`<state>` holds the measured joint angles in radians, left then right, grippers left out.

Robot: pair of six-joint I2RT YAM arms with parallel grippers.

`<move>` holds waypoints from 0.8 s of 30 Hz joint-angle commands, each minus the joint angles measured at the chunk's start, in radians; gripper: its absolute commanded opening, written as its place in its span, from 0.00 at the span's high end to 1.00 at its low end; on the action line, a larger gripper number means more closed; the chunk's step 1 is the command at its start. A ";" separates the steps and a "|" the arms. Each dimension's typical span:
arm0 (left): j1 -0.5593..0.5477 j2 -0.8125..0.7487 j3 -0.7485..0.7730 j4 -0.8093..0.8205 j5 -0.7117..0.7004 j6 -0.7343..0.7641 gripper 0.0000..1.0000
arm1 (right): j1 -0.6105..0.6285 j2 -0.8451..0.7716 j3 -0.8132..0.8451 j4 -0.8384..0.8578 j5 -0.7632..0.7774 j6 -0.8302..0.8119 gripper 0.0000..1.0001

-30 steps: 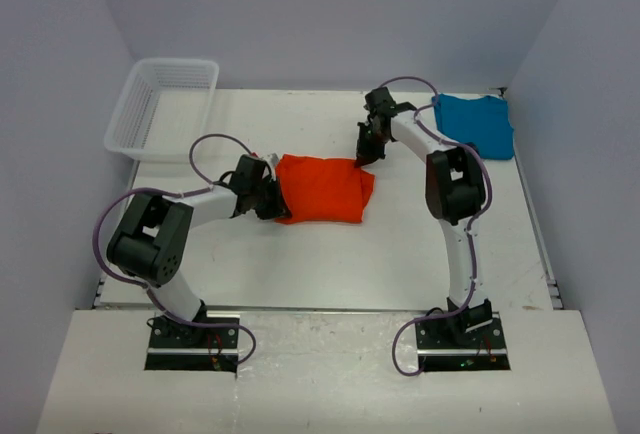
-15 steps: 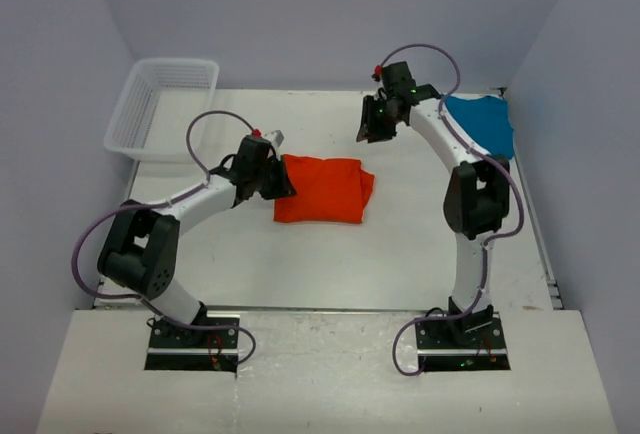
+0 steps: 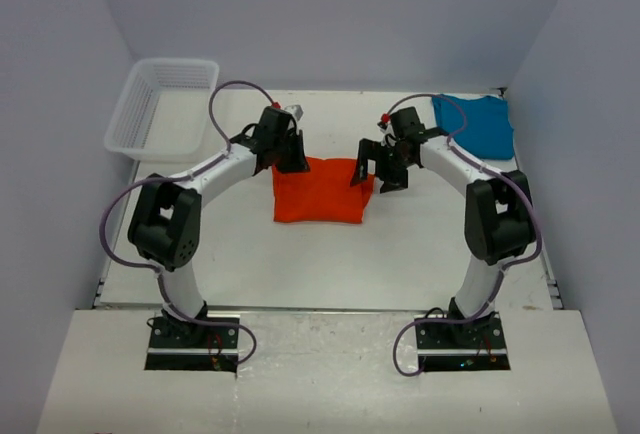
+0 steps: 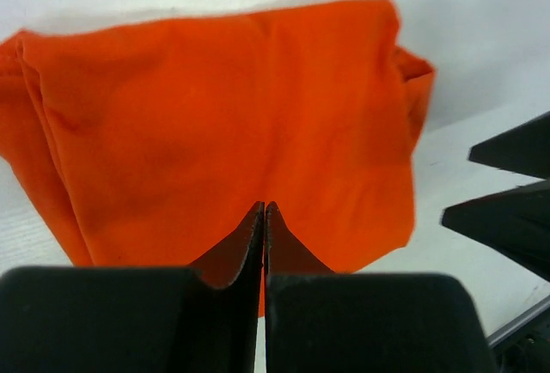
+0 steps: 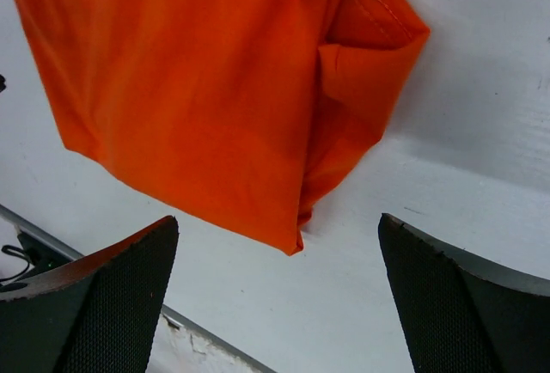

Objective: Fold and stack the t-shirts
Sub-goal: Smooth out wrinkles on the folded tshirt

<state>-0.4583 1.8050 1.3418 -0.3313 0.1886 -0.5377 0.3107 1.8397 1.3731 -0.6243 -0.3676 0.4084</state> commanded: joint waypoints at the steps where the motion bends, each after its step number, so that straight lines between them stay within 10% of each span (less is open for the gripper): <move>1: 0.000 0.042 0.025 -0.060 -0.043 0.024 1.00 | -0.027 -0.014 -0.028 0.107 -0.054 0.024 0.01; 24: -0.017 0.084 0.039 -0.069 -0.103 0.056 1.00 | -0.088 0.044 -0.184 0.287 -0.229 0.066 0.01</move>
<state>-0.4622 1.9766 1.3766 -0.4133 0.1127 -0.5041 0.2237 1.9057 1.1923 -0.3813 -0.5629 0.4770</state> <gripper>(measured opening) 0.002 0.987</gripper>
